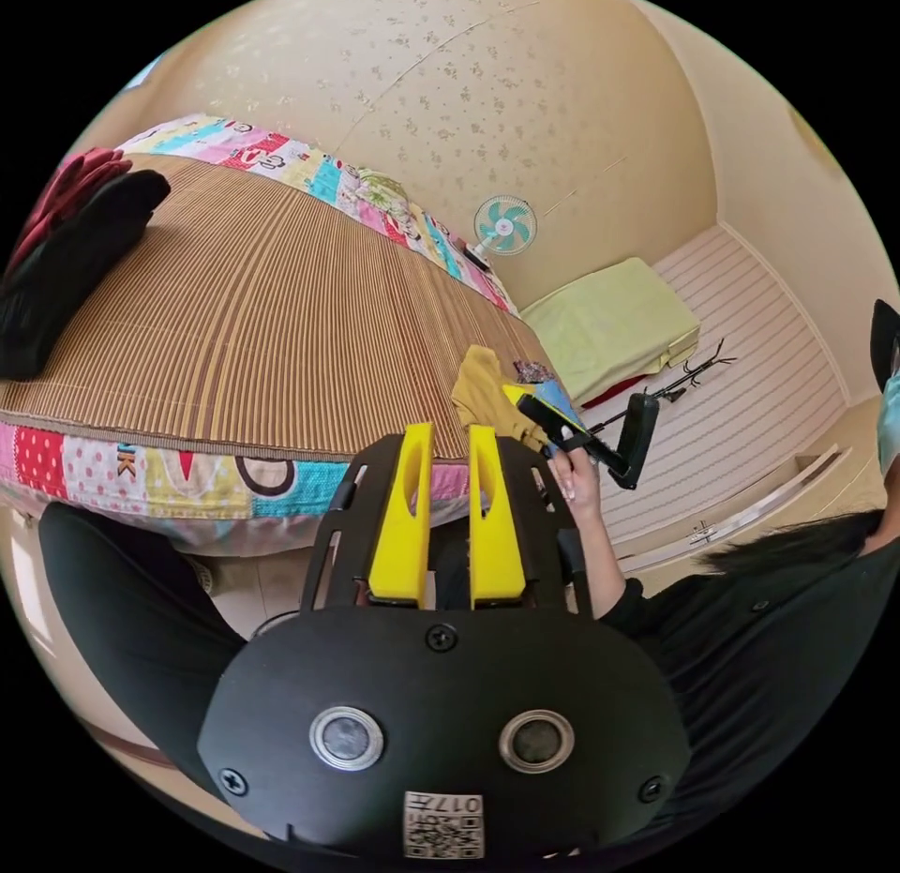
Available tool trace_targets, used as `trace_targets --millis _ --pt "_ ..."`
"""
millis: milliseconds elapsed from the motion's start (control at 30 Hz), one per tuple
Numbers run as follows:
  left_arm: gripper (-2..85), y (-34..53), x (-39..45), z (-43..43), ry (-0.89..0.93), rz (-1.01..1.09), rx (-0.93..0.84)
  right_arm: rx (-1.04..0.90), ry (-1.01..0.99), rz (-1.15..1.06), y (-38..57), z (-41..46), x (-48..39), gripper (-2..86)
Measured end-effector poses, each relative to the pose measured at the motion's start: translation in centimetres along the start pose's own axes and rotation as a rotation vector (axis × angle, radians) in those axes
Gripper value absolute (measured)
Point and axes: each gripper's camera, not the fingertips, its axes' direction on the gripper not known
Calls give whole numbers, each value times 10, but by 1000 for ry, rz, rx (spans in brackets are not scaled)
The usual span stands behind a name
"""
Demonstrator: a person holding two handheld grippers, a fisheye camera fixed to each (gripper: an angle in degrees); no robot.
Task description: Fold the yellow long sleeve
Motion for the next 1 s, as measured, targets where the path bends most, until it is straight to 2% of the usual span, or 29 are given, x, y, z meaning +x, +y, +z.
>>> trace_targets --millis 100,200,267,300,333,367,433,500,600,667,767,800,867,1000 --pt "77 2 -6 -8 -55 -3 -7 103 315 273 9 -31 53 79" --pt "78 4 -21 -14 -32 -52 21 97 503 521 20 -46 145 112" --pt "78 1 -30 -11 -8 -81 18 -26 461 631 28 -27 204 102" --pt "80 -3 -33 -7 9 -88 4 -140 281 668 28 -9 234 83" --pt "82 -6 -34 -5 16 -86 -3 -183 152 573 17 -6 232 63" --pt "85 -12 -32 -2 30 -67 -11 -178 135 465 8 -10 218 53" --pt "93 -24 -25 4 53 -18 -21 -62 125 64 -20 -36 130 41" --pt "122 -45 -20 18 106 12 -57 -17 56 -64 -24 -38 78 36" --pt "165 -82 -18 48 238 17 -120 -101 67 -174 -8 0 27 33" --pt "178 -105 -15 70 247 47 -152 -145 46 -165 9 27 17 32" --pt "196 -137 -15 117 72 110 -245 -206 -92 -55 33 51 25 31" --pt "200 -146 -23 139 -26 107 -301 -198 -116 -37 42 50 29 31" --pt "200 -150 -41 170 -105 60 -401 -183 -170 -36 53 42 36 30" --pt "177 -123 -77 197 6 -145 -565 -144 -229 -49 67 17 56 26"
